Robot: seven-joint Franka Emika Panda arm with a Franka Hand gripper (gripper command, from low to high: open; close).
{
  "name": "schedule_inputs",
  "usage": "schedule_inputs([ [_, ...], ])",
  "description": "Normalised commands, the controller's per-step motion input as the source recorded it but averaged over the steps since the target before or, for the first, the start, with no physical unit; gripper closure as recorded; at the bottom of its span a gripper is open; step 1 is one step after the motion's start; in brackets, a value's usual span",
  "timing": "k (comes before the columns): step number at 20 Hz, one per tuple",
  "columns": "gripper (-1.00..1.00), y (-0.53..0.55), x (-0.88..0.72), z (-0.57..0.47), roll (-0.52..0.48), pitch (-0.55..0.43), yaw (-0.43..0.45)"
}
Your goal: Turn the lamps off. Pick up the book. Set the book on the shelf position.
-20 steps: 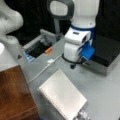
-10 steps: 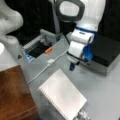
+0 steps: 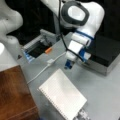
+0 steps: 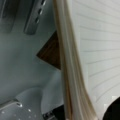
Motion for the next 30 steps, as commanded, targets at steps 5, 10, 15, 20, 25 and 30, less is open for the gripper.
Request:
schedule_inputs([
  [5, -1.00, -0.08, -0.06, -0.11, -0.487, 0.031, 0.035],
  [10, -1.00, -0.07, -0.01, -0.03, -0.437, 0.084, 0.063],
  [15, -1.00, -0.06, 0.08, -0.06, -0.364, 0.146, 0.120],
  [20, -1.00, 0.01, 0.17, -0.14, -0.359, 0.171, 0.087],
  [25, -1.00, 0.04, 0.24, -0.22, -0.355, 0.144, 0.039],
  [30, -1.00, 0.08, 0.21, -0.09, -0.342, 0.102, -0.009],
])
